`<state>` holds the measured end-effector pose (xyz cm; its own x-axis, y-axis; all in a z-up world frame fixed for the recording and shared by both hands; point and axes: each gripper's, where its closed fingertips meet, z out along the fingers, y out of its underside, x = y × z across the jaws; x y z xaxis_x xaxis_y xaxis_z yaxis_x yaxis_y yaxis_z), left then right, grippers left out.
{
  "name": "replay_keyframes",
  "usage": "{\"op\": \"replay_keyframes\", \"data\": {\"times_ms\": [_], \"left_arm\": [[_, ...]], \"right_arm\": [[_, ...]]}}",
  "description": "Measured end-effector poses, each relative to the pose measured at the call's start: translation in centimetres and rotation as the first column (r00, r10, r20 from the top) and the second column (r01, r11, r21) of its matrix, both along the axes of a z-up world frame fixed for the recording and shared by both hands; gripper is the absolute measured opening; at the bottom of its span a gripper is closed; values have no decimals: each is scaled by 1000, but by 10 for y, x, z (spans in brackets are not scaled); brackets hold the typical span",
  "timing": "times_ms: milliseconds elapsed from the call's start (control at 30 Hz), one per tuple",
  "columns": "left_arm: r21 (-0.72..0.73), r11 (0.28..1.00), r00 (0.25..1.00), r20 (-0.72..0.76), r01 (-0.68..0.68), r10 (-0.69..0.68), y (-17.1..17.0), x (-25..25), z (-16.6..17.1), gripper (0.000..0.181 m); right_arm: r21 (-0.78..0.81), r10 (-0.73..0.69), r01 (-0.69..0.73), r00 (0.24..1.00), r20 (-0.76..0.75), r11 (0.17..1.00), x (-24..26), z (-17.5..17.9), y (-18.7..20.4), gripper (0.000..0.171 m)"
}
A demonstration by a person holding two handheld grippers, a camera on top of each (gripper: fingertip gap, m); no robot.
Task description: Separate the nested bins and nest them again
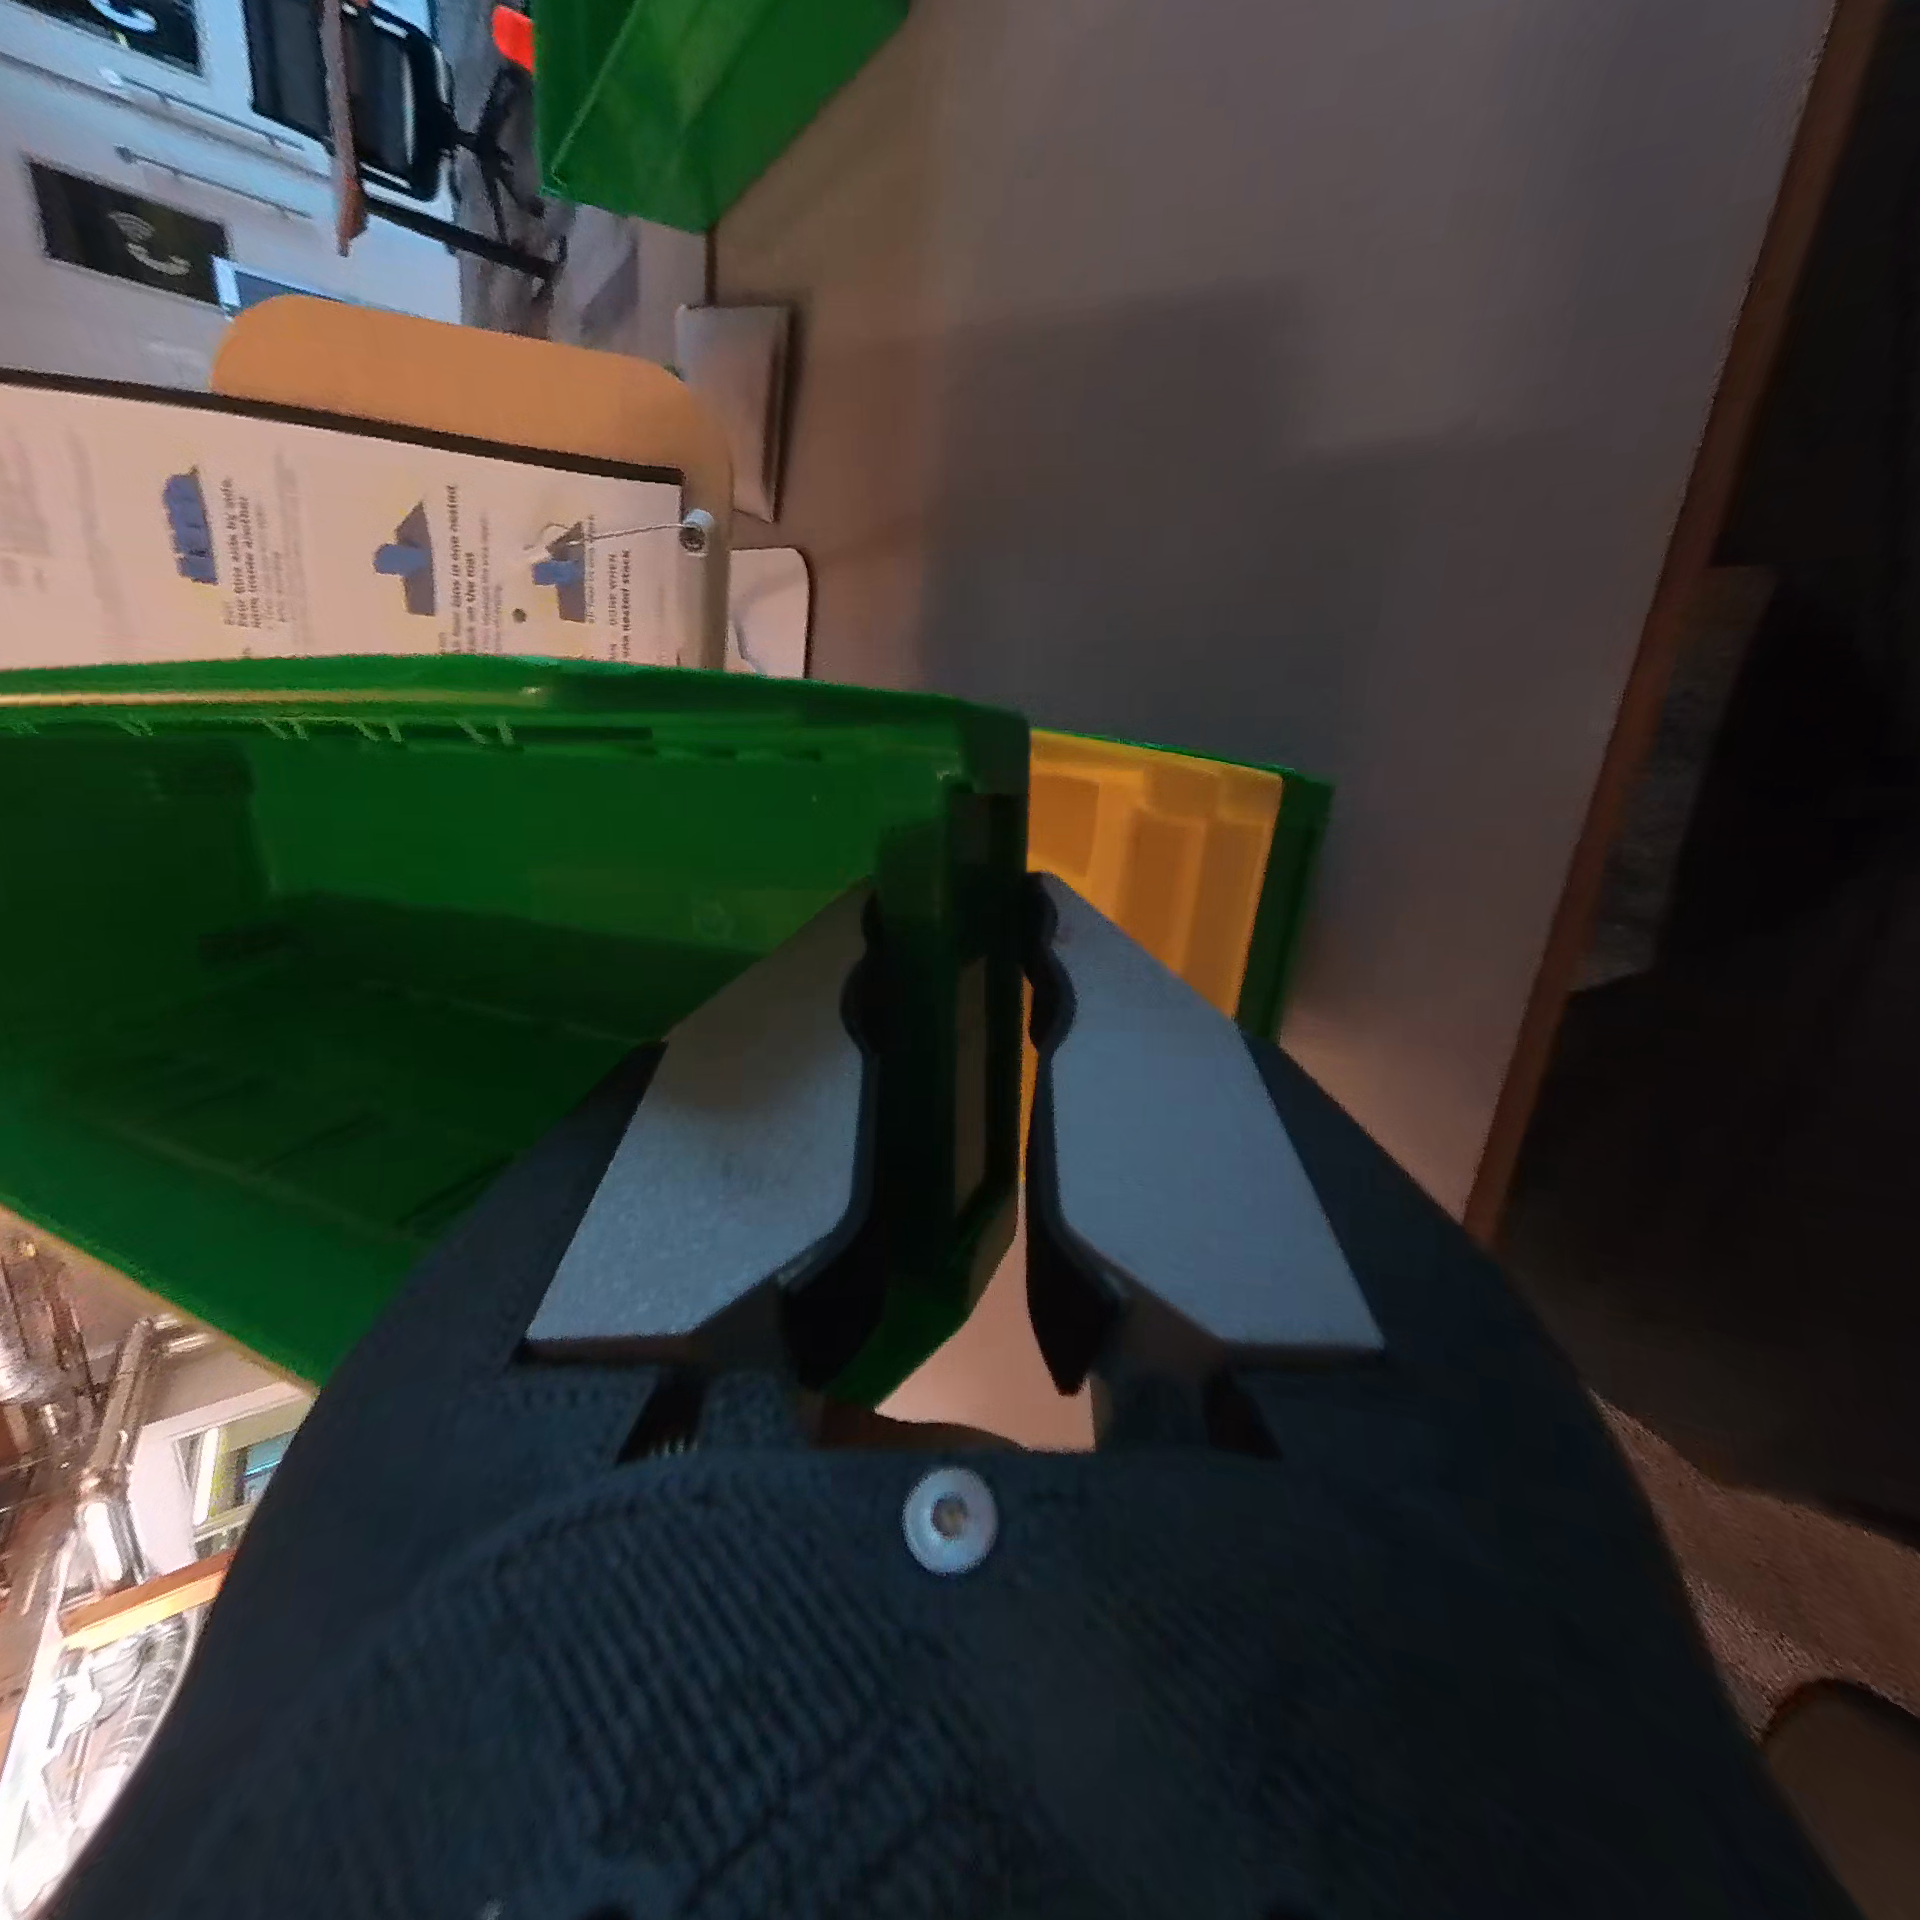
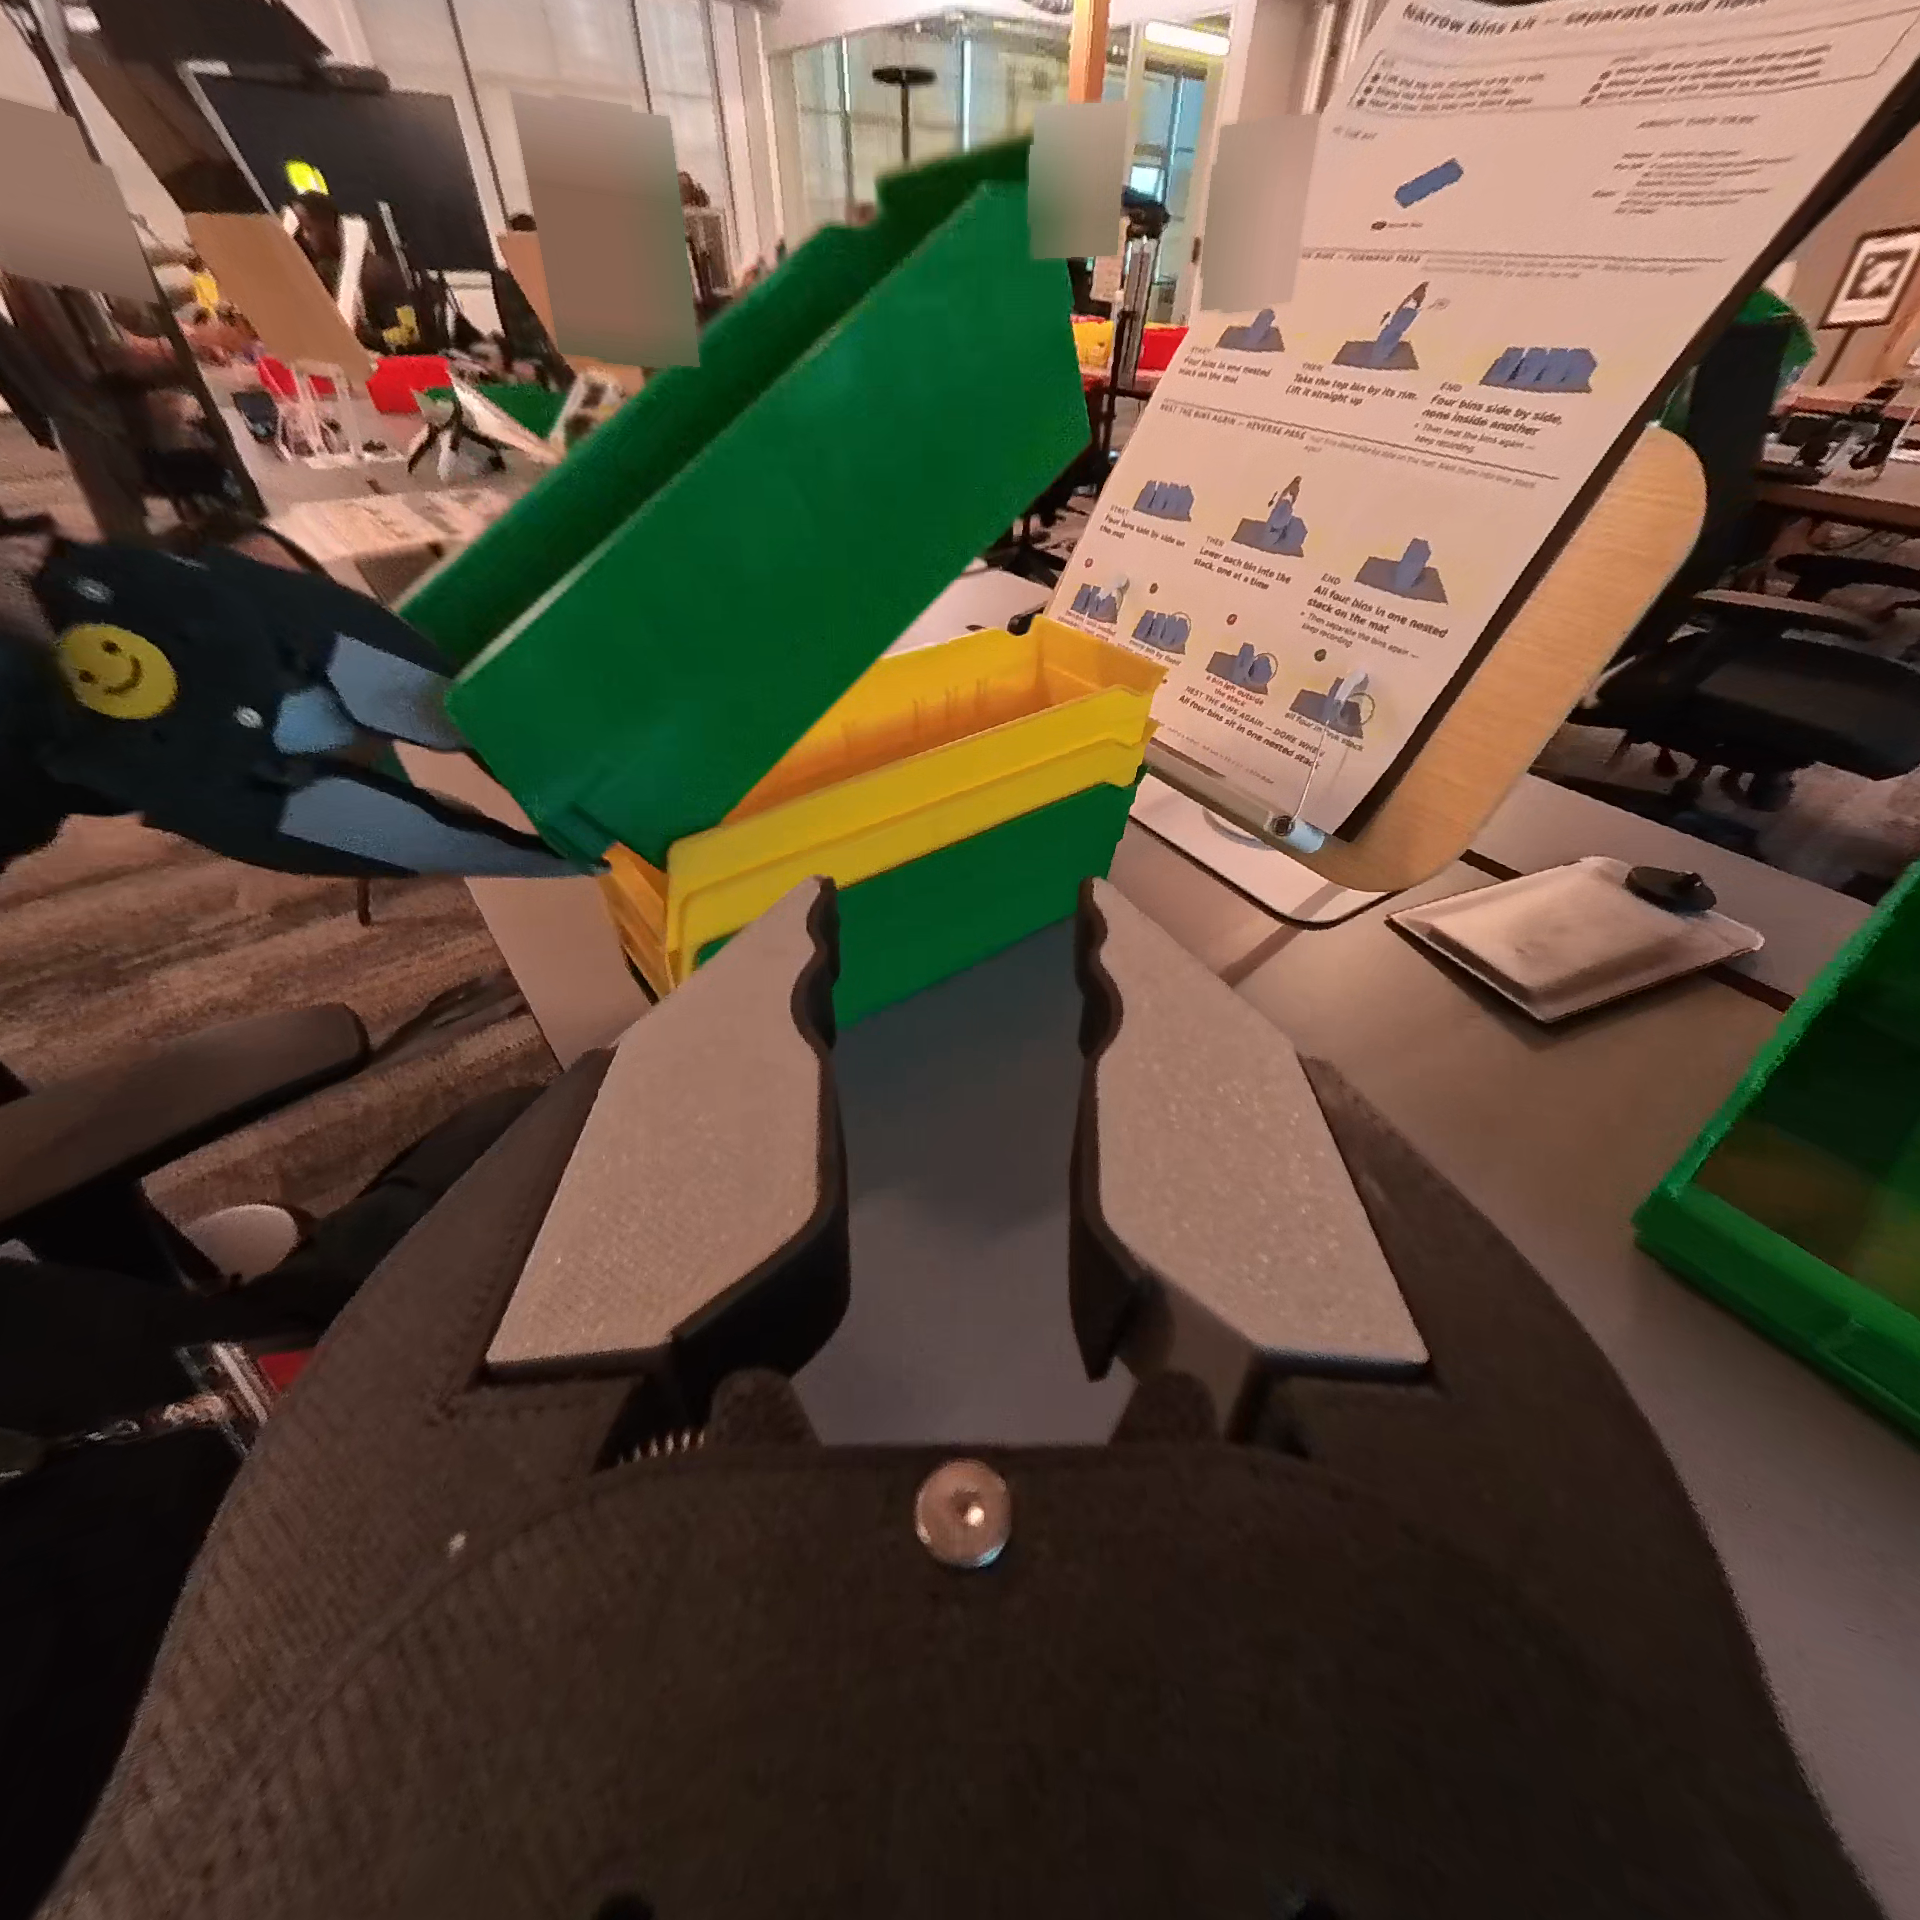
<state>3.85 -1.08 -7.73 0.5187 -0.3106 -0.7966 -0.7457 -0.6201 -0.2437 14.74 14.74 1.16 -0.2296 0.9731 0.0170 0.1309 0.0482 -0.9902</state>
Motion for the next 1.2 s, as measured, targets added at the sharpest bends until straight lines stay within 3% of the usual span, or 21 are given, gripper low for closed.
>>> {"op": "replay_keyframes", "data": {"times_ms": [200, 433, 633, 867, 1100, 1200], "left_arm": [[-171, 985, 998, 66, -1, 13, 0, -11, -37, 24], [-164, 986, 972, 233, 1, 38, 10, -15, -36, 27], [-202, 979, 973, 228, 5, 42, 10, -17, -36, 27], [-193, 981, 990, 125, -35, 60, 3, -20, -22, 29], [-141, 989, 950, 301, -36, 78, 1, -15, -18, 28], [-163, 985, 956, 275, -60, 104, 3, -16, -19, 28]], "right_arm": [[-55, 2, -4, 999, -32, 998, 3, 6, 7, 39], [-29, -4, 3, 1000, -10, 1000, -1, 1, 3, 39], [-18, -3, 3, 1000, 13, 1000, -5, -5, 2, 39], [-9, -12, 12, 1000, 16, 1000, -4, -5, 3, 39], [-15, -10, 11, 1000, 17, 1000, -5, -6, 4, 39], [-12, -5, 5, 1000, 25, 1000, -7, -7, 1, 39]]}}
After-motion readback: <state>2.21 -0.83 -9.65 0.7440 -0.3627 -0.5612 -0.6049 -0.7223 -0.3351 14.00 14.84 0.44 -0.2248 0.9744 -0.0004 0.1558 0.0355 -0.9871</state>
